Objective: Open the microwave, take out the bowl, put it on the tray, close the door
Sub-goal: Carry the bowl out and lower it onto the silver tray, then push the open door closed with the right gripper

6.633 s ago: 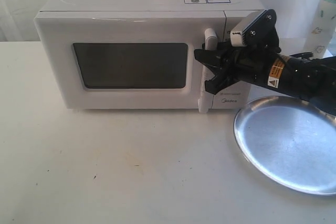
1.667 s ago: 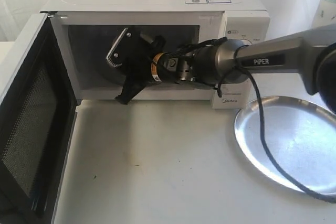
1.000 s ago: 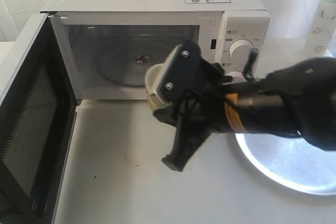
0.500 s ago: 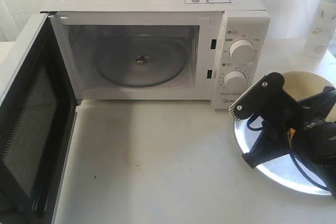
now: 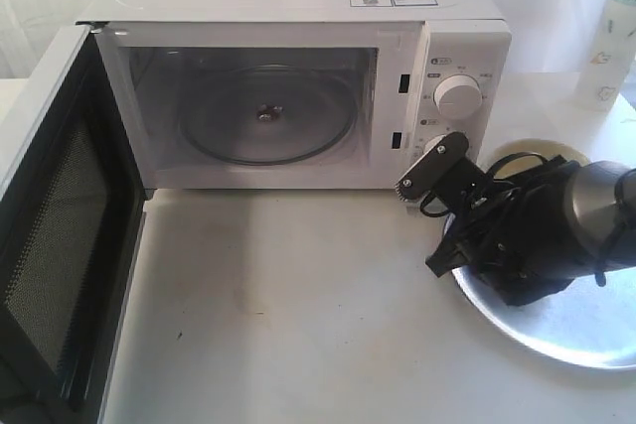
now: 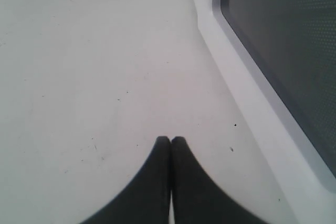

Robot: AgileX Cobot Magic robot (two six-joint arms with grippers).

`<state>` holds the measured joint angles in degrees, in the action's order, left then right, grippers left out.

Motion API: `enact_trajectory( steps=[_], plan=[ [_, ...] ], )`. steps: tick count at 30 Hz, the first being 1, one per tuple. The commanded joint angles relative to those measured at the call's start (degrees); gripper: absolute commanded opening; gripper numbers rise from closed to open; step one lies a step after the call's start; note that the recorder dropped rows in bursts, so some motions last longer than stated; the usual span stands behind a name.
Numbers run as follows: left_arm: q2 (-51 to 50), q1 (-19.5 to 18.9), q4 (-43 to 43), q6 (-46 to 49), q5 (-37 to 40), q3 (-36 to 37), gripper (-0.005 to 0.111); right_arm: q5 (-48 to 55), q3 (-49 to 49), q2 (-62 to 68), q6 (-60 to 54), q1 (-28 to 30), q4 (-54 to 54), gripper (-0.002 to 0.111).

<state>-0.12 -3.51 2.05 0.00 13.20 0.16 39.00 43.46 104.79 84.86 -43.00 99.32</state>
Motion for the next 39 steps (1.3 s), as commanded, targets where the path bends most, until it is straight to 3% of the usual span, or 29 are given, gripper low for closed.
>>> enact_trajectory(
  steps=[1,6,11,14,16,17,18,19,23,26,33,39],
  plan=[
    [0.12,0.26,0.50,0.00,0.14,-0.16,0.000,0.15,0.58,0.11,1.05,0.42,0.63,0.020],
    [0.12,0.26,0.50,0.00,0.14,-0.16,0.000,0.82,0.58,0.11,1.05,0.42,0.63,0.040],
    [0.12,0.26,0.50,0.00,0.14,-0.16,0.000,0.36,0.46,-3.33,1.05,-1.76,0.63,0.044],
    [0.12,0.26,0.50,0.00,0.14,-0.16,0.000,-2.52,0.58,-7.18,1.18,-4.07,0.63,0.041],
    [0.12,0.26,0.50,0.00,0.14,-0.16,0.000,-11.44,2.53,-11.47,1.82,-6.78,0.63,0.025],
    [0.12,0.26,0.50,0.00,0.14,-0.16,0.000,-20.31,5.71,-13.71,2.85,-8.79,0.63,0.008],
    [0.12,0.26,0.50,0.00,0.14,-0.16,0.000,-23.80,7.77,-14.25,2.84,-9.95,0.63,0.000],
    [0.12,0.26,0.50,0.00,0.14,-0.16,0.000,-28.55,12.79,-14.66,4.94,-13.03,0.63,0.000],
    [0.12,0.26,0.50,0.00,0.14,-0.16,0.000,-31.26,29.51,-11.61,4.35,-23.34,0.63,0.000],
    [0.12,0.26,0.50,0.00,0.14,-0.16,0.000,-37.33,38.32,-7.72,-1.23,-27.40,0.63,0.000],
    [0.12,0.26,0.50,0.00,0.14,-0.16,0.000,-40.47,50.32,3.59,-5.21,-32.50,0.63,0.000],
    [0.12,0.26,0.50,0.00,0.14,-0.16,0.000,-51.38,51.86,8.62,-5.21,-32.91,0.63,0.000]
  ],
)
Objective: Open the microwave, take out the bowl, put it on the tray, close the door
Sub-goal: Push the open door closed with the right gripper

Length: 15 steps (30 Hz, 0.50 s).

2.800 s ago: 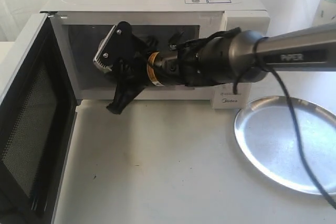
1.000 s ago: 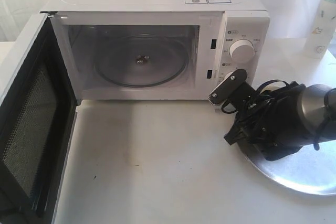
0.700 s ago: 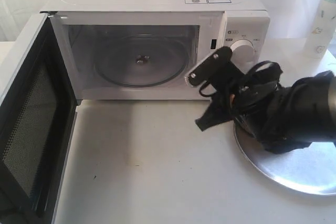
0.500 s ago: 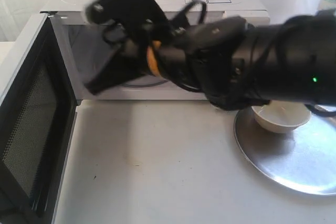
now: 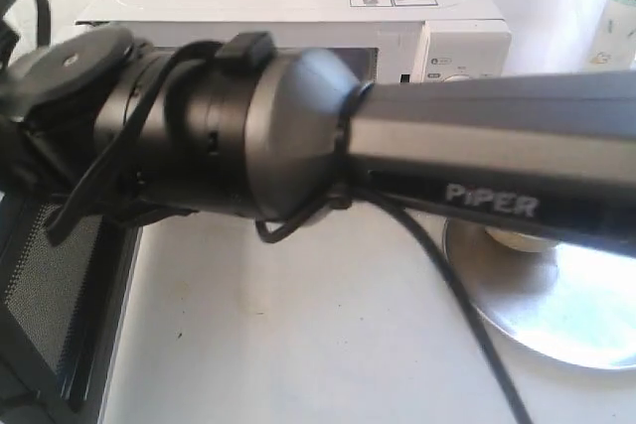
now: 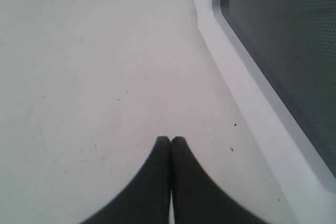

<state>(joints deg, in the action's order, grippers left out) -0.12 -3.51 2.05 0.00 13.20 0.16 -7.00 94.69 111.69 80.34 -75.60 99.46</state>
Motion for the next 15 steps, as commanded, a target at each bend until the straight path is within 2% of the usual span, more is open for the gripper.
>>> enact_trajectory(
  steps=[1,10,13,15],
  plan=[
    [0.12,0.26,0.50,0.00,0.14,-0.16,0.000,-4.46,0.47,1.85,-0.68,-0.31,0.49,0.000],
    [0.12,0.26,0.50,0.00,0.14,-0.16,0.000,21.62,-4.23,2.25,-5.72,-0.31,0.49,0.000],
    [0.12,0.26,0.50,0.00,0.14,-0.16,0.000,33.59,-6.38,2.50,-16.83,-0.31,-4.10,0.000],
    [0.12,0.26,0.50,0.00,0.14,-0.16,0.000,45.91,-6.81,2.73,-28.11,-0.31,-10.30,0.000]
  ],
)
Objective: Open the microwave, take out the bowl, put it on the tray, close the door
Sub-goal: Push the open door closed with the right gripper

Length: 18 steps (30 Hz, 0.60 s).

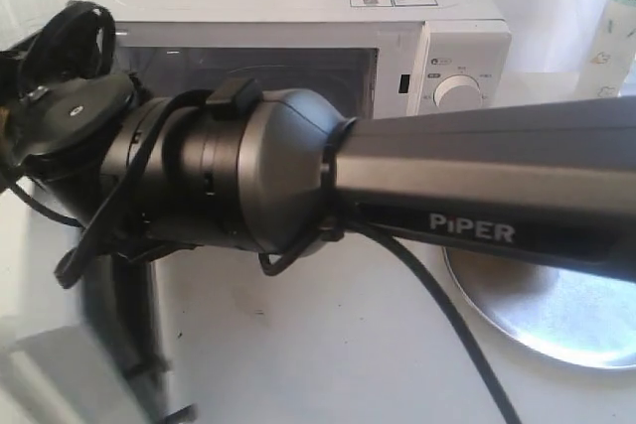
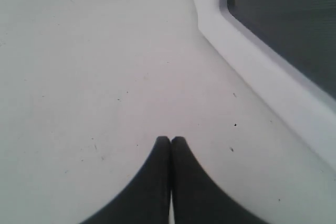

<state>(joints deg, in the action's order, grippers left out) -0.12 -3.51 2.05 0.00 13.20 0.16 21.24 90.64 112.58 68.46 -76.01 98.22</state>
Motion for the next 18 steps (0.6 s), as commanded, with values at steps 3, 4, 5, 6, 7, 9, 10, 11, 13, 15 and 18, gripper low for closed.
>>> enact_trajectory(
  steps=[3,4,5,6,7,9,10,11,13,15,18],
  plan=[
    [0.12,0.26,0.50,0.00,0.14,-0.16,0.000,34.36,-2.76,1.97,-25.57,0.87,-11.69,0.000],
    [0.12,0.26,0.50,0.00,0.14,-0.16,0.000,38.40,-2.76,1.97,-25.85,1.35,-11.24,0.000],
    [0.12,0.26,0.50,0.00,0.14,-0.16,0.000,43.37,-2.76,1.86,-25.85,2.12,-10.83,0.000],
    [0.12,0.26,0.50,0.00,0.14,-0.16,0.000,45.95,-2.76,1.86,-25.85,2.74,-10.73,0.000],
    [0.12,0.26,0.50,0.00,0.14,-0.16,0.000,48.48,-2.76,1.75,-25.85,3.59,-10.59,0.000],
    [0.12,0.26,0.50,0.00,0.14,-0.16,0.000,48.73,-2.76,1.77,-26.43,5.08,-10.70,0.000],
    [0.12,0.26,0.50,0.00,0.14,-0.16,0.000,48.73,-2.76,1.77,-26.71,5.86,-10.79,0.000],
    [0.12,0.26,0.50,0.00,0.14,-0.16,0.000,48.73,-2.76,1.77,-26.72,6.60,-10.79,0.000],
    [0.12,0.26,0.50,0.00,0.14,-0.16,0.000,48.73,-2.76,1.77,-26.72,7.79,-11.11,0.000],
    [0.12,0.26,0.50,0.00,0.14,-0.16,0.000,48.73,-2.76,1.77,-26.72,8.98,-11.60,0.000],
    [0.12,0.26,0.50,0.00,0.14,-0.16,0.000,48.73,-3.23,1.77,-26.72,10.44,-13.11,0.000]
  ],
)
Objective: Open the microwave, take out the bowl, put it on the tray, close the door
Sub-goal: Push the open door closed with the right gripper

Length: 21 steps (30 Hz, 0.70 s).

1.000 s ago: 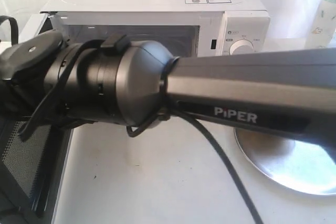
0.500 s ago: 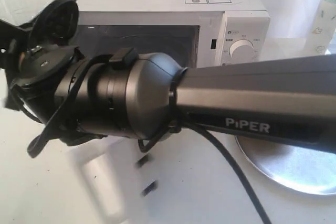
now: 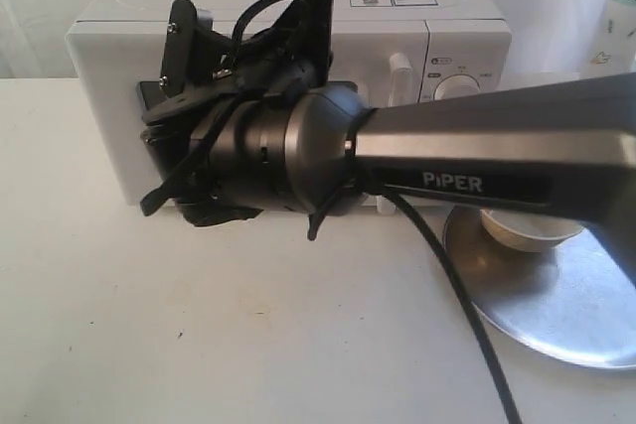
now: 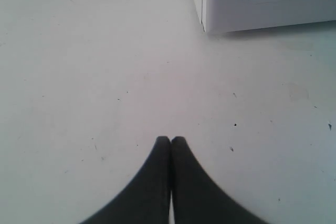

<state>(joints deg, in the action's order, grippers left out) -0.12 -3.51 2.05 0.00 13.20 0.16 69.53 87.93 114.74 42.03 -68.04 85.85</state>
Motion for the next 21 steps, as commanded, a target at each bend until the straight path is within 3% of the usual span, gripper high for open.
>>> enact_trajectory(
  steps=[1,6,21],
  plan=[
    [0.12,0.26,0.50,0.00,0.14,-0.16,0.000,0.43,-1.14,-0.43,-0.29,2.99,-1.14,0.000],
    [0.12,0.26,0.50,0.00,0.14,-0.16,0.000,0.43,-7.43,-1.74,0.66,6.10,-2.73,0.000],
    [0.12,0.26,0.50,0.00,0.14,-0.16,0.000,0.43,-32.78,-16.78,21.77,12.72,4.91,0.000]
  ],
)
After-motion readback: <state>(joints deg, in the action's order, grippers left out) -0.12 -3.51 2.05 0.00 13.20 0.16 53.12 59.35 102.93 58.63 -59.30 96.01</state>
